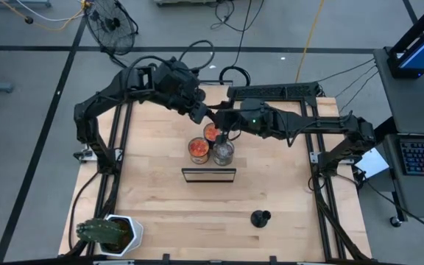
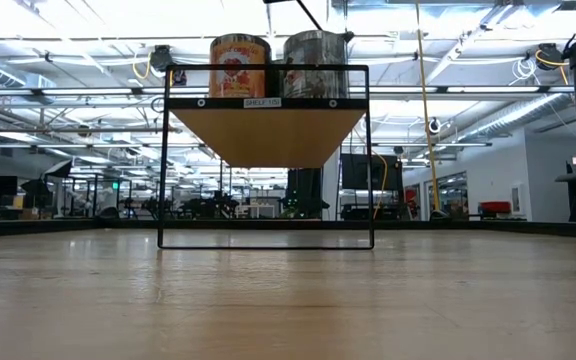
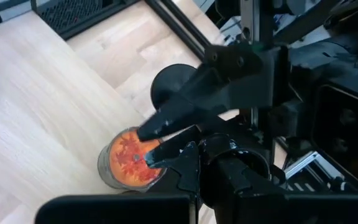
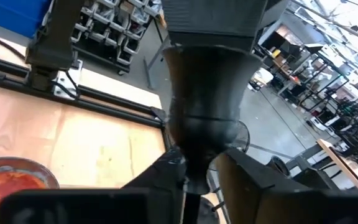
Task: Pick & Place candle stick holders
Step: Put the top black candle holder on the shelf
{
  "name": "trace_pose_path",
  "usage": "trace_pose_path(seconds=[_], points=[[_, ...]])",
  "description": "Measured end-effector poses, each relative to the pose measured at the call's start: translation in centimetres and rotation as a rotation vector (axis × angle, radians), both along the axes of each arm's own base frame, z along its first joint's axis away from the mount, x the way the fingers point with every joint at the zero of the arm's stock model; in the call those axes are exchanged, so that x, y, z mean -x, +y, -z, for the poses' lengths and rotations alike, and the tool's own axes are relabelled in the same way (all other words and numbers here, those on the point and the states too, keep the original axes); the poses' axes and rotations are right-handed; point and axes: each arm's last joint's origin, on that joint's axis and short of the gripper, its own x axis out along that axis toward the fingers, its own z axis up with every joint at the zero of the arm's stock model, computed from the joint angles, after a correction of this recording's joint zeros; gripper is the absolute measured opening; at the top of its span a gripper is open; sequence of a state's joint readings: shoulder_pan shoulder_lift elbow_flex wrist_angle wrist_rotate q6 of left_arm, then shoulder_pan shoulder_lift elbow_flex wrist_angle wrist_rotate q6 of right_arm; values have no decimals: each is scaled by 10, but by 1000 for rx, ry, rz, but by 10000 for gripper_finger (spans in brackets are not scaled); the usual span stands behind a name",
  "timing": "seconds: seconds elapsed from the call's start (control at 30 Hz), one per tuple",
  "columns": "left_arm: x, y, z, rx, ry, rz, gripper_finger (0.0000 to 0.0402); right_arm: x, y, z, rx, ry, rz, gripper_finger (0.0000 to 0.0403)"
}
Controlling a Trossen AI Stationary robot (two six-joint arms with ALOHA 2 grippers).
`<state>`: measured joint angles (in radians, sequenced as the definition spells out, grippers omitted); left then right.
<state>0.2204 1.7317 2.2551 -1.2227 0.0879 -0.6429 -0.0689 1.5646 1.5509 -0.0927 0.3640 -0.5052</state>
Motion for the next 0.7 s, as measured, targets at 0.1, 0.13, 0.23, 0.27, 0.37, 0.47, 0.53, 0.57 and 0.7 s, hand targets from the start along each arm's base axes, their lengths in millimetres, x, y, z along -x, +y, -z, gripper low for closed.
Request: trace_pose_path(seconds=[0.1, 0.13, 0.23, 0.27, 0.37, 0.47, 0.53, 0.57, 0.7], points=[[0, 1, 0, -9, 1, -11, 12, 0, 0, -1, -2, -6, 0, 42], [0, 2, 0, -10, 2, -11, 12, 0, 0, -1, -3, -6, 0, 31], [0, 1, 0, -12, 2, -8, 12, 0, 0, 0, -3, -4, -1, 12], [0, 1, 0, -15, 2, -5, 12, 0, 0, 0, -2, -5, -1, 12], [0, 1, 0, -16, 2, -4, 12, 0, 0, 0, -12, -10, 6, 15], [0, 2, 0, -18, -3, -7, 19, 0, 0, -1, -13, -12, 7, 11], [0, 3, -1, -18, -6, -10, 34, 0, 0, -1, -11, -12, 10, 11], [0, 4, -1, -19, -9, -10, 42, 0, 0, -1, -11, -12, 13, 11], [-1, 4, -3, -26, -31, -13, 63, 3, -2, -3, 9, -12, 74, 11]])
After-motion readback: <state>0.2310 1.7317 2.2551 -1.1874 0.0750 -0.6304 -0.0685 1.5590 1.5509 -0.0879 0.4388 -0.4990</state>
